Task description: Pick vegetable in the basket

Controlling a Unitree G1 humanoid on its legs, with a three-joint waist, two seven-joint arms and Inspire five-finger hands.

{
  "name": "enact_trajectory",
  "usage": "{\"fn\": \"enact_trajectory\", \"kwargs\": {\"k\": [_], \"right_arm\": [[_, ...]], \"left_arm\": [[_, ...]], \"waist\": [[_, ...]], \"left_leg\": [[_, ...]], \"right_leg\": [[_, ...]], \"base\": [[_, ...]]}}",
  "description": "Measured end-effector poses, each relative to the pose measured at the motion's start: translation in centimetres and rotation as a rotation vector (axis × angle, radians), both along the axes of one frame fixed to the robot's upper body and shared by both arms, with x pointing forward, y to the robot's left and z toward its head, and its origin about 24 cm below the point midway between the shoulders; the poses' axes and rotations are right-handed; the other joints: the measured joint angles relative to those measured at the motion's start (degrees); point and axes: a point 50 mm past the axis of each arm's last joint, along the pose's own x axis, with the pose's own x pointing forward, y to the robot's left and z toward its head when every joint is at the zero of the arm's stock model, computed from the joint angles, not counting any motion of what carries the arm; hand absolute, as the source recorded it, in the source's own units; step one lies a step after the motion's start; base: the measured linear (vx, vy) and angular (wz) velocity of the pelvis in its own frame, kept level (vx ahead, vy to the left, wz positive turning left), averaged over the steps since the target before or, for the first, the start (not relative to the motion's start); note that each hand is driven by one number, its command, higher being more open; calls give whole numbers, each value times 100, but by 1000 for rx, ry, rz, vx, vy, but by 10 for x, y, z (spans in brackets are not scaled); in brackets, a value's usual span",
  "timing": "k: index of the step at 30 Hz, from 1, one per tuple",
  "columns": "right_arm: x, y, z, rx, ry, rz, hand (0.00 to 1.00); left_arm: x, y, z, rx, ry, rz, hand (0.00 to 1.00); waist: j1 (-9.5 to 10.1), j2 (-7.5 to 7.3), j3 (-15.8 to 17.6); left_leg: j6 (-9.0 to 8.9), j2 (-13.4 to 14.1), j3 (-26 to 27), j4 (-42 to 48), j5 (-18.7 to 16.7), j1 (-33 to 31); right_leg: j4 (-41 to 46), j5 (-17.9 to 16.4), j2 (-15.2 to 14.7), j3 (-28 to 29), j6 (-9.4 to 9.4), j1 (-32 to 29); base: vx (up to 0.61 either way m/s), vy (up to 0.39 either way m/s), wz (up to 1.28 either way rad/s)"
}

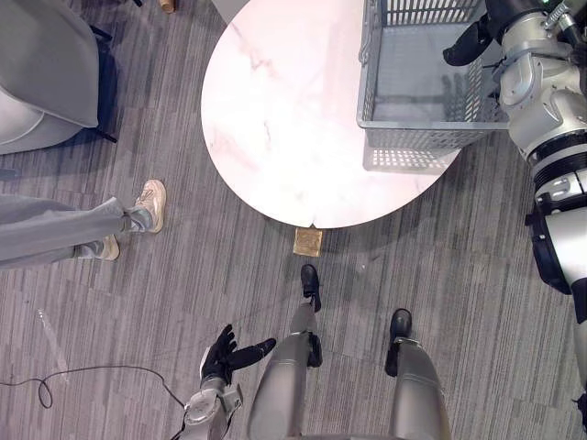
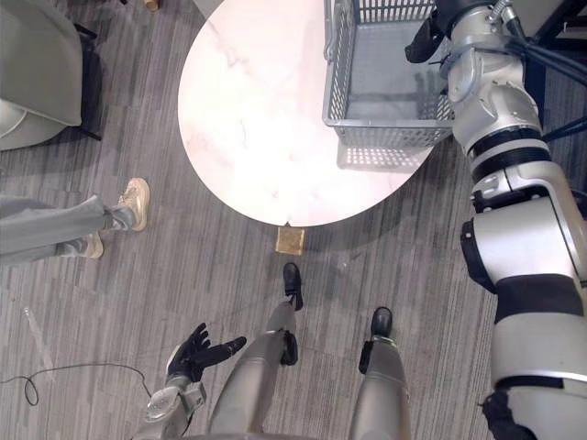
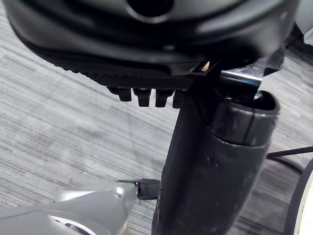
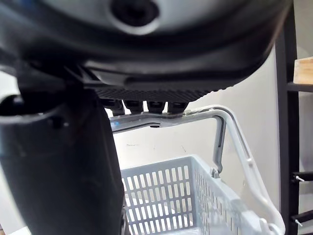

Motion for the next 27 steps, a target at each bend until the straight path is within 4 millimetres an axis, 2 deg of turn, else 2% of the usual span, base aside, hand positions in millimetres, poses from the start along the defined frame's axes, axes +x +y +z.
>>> {"fn": "enact_trajectory", "kwargs": {"k": [1,4,7,10,13,19,21,22,23,24,26,27], "right_arm": [[-1,-2,1,-40,4,-21,0],[-2,-7,1,-91,20,-55,0],[0,-3,-3,-127,51,-55,0],[4,3,-14,-155,92,-21,0],[6,0,-24,-149,120,-24,0],[15,-12,-86,-54,272,-7,0],[15,-16,-106,20,309,11,0],[15,-18,-123,89,330,28,0],[11,-22,-148,155,364,40,0],[10,-22,-158,186,383,48,0],[6,-19,-194,266,470,76,0],[4,-17,-202,287,490,87,0]], "left_arm": [[2,0,1,1,-8,-1,100],[3,-1,2,-1,-12,-1,100],[2,-4,0,-9,-3,-6,100],[1,-7,-1,-10,4,-22,100],[1,-9,-2,-10,10,-34,100],[-5,-7,-7,-6,52,-34,100],[-9,-7,-9,-6,74,-40,100],[-11,-6,-11,-4,87,-39,100],[-13,-3,-12,8,99,-41,100],[-14,-1,-12,14,104,-40,100],[-18,8,-13,30,123,-22,100],[-18,10,-13,31,123,-13,100]], "waist": [[-5,0,0],[-15,-2,-1],[-9,-6,-3],[2,-9,-4],[-25,-13,-9],[-50,-175,-92],[-72,-242,-135],[-104,-313,-167],[-125,-482,-251],[-141,-555,-287],[-223,-803,-417],[-245,-850,-441]], "left_leg": [[4,-19,14,5,36,4],[-155,-41,7,5,198,19],[-311,9,2,5,369,30],[-319,51,2,5,375,29],[-314,70,-37,7,380,99],[-319,77,-143,4,370,539],[-287,83,-138,4,208,674],[-224,87,-141,5,150,771],[-224,63,-145,6,151,870],[-224,49,-144,6,151,922],[-221,30,-125,5,146,1091],[-213,35,-117,5,134,1143]], "right_leg": [[1,-2,-18,-3,4,14],[-30,-3,-39,-52,4,96],[-126,4,8,-134,-6,197],[-185,31,78,-149,-43,217],[-212,39,79,-177,-37,324],[-442,79,123,-285,-61,907],[-501,97,139,-295,-45,1038],[-549,105,142,-297,-27,1160],[-683,142,122,-301,28,1333],[-740,157,114,-305,40,1417],[-948,219,110,-295,69,1655],[-1016,247,124,-287,74,1730]], "base": [[62,-62,12],[50,-109,14],[10,-145,6],[-12,-108,-4],[-6,-94,6],[-3,-75,5],[-5,-23,-3],[0,0,0],[29,-2,5],[32,1,5],[17,6,1],[8,5,-13]]}}
